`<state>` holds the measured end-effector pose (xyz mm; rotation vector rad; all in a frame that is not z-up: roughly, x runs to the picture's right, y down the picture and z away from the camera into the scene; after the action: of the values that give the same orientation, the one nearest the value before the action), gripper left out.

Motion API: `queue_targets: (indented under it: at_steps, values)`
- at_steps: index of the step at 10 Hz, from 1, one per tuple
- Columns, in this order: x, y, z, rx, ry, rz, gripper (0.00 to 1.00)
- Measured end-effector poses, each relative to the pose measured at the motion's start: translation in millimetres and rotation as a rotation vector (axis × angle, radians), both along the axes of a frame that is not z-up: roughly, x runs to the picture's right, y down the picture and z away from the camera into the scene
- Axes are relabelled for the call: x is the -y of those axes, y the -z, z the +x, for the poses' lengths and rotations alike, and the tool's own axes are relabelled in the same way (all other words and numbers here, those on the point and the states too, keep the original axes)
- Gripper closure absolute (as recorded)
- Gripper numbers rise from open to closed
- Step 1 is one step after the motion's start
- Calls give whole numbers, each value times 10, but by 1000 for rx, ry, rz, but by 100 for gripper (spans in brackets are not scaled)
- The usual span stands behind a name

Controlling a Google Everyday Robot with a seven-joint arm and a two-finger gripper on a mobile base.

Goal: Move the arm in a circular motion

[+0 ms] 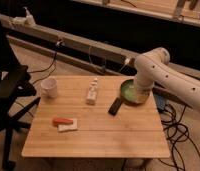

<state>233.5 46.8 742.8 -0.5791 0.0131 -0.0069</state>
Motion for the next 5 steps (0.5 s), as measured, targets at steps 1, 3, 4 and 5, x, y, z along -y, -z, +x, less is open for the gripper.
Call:
queue_targets:
  at_steps: [1, 3, 4, 5]
  values:
    - [55, -60, 83, -11, -18, 7, 91]
    - [240, -247, 276, -19, -62, 18, 100]
    - [306, -333, 475, -29, -91, 22, 100]
    - [350, -394, 620, -36, -114, 25, 100]
